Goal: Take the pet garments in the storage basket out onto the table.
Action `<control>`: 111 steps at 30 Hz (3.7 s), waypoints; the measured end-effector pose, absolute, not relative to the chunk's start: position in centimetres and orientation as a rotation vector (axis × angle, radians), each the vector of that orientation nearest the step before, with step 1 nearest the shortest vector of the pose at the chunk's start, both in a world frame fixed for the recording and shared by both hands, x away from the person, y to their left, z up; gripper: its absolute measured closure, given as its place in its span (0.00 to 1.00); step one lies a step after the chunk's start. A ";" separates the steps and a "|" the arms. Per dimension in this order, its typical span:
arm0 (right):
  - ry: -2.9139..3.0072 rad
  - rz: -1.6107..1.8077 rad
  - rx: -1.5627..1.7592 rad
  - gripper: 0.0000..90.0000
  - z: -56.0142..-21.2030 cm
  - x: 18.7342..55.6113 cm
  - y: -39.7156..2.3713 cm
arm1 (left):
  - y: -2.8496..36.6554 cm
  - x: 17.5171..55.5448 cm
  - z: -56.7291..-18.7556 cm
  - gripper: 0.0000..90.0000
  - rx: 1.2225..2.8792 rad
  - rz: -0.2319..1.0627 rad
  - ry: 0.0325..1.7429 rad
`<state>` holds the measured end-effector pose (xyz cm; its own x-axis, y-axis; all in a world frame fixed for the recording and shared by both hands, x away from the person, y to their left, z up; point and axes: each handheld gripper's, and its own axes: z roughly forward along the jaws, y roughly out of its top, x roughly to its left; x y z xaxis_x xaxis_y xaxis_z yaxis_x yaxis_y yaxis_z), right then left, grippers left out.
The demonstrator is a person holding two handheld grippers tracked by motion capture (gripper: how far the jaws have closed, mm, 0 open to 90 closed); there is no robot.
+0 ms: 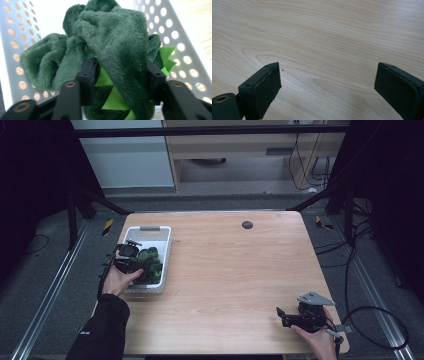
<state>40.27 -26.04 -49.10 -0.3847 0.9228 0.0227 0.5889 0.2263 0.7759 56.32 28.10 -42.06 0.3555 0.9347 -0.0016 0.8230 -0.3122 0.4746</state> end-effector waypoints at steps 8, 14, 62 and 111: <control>2.065 1.001 1.393 0.07 -49.1 40.3 -26.0 | 28.7 56.2 -42.1 0.83 2.219 0.372 1.554; 2.069 1.000 1.392 0.07 -49.1 40.3 -26.0 | 28.9 55.7 -41.6 0.86 2.200 0.396 1.536; 2.066 1.001 1.367 0.07 -49.0 40.2 -26.0 | 28.4 53.0 -32.7 0.87 2.180 0.494 1.339; 2.021 1.028 1.353 0.07 -48.3 39.9 -26.1 | 22.0 48.5 -27.9 0.87 2.357 0.448 1.018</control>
